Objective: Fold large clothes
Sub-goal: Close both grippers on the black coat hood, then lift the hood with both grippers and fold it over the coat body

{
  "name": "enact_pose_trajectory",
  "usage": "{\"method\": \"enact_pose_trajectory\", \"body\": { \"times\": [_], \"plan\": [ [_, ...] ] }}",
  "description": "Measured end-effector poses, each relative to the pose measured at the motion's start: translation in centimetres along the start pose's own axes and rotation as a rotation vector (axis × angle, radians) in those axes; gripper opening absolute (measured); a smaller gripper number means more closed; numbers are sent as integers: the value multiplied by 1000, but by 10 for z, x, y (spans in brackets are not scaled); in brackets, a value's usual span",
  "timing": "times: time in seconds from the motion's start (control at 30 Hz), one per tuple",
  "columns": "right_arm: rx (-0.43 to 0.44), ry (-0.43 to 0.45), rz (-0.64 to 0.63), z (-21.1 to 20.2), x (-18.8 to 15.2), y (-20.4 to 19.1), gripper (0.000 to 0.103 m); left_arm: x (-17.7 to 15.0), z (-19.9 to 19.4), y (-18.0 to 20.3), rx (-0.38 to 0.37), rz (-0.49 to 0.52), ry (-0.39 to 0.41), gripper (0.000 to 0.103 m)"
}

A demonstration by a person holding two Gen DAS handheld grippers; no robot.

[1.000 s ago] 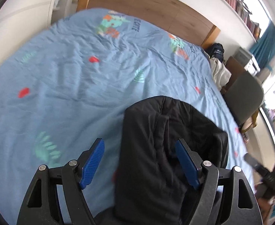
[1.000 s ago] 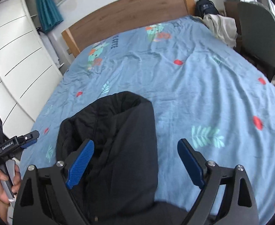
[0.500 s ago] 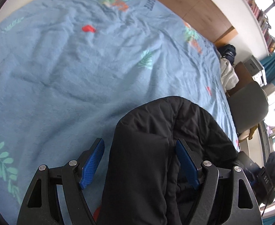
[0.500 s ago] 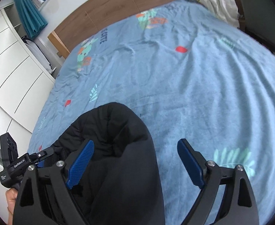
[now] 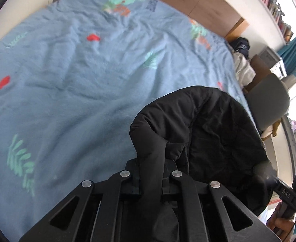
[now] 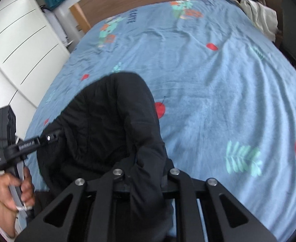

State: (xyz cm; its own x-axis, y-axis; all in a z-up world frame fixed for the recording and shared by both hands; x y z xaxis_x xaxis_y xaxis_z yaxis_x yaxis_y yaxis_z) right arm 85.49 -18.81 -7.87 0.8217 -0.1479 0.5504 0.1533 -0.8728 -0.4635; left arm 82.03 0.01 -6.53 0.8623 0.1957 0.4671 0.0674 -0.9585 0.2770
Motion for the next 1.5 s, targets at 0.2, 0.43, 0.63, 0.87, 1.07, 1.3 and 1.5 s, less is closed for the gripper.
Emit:
{"method": "enact_pose_trajectory", "body": {
  "times": [0.2,0.43,0.63,0.87,1.07,1.3,1.5],
  "plan": [
    [-23,-1,-36,-75,-26,-32,13,-19,-72,10,-60,11,32,10],
    [-61,19,-66,-142,-66,-68,11,-53,-134,9,-87,32,66,10],
    [-55,91,-98,-178,-125,-92,11,-109,-174,-4,-108,51,110,9],
    [-9,182,-98,-217,-207,-112,11,-189,-210,-36,-104,45,151,9],
    [17,179,4,-216,-273,-87,11,-254,-192,-58,-38,60,98,9],
    [-31,128,28,-197,-310,-59,13,-287,-174,-53,58,155,112,15],
    [-39,110,27,-198,-323,-52,14,-308,-181,-64,55,150,104,47]
  ]
}}
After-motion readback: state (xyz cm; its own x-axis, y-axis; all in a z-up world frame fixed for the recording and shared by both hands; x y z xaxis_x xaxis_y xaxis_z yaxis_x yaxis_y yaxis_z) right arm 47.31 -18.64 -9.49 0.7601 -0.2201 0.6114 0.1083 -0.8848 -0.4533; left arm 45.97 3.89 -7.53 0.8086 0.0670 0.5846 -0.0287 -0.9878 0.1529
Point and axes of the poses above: each gripper's, at about its wrist camera, not at the fingertips, and z roughly the way its jaws point, y to its right, x to its top, the point moved 3 cm from there along z, roughly the way its jaws point, and after that the axes turned 10 degrees about x, right-handed, at the moved point
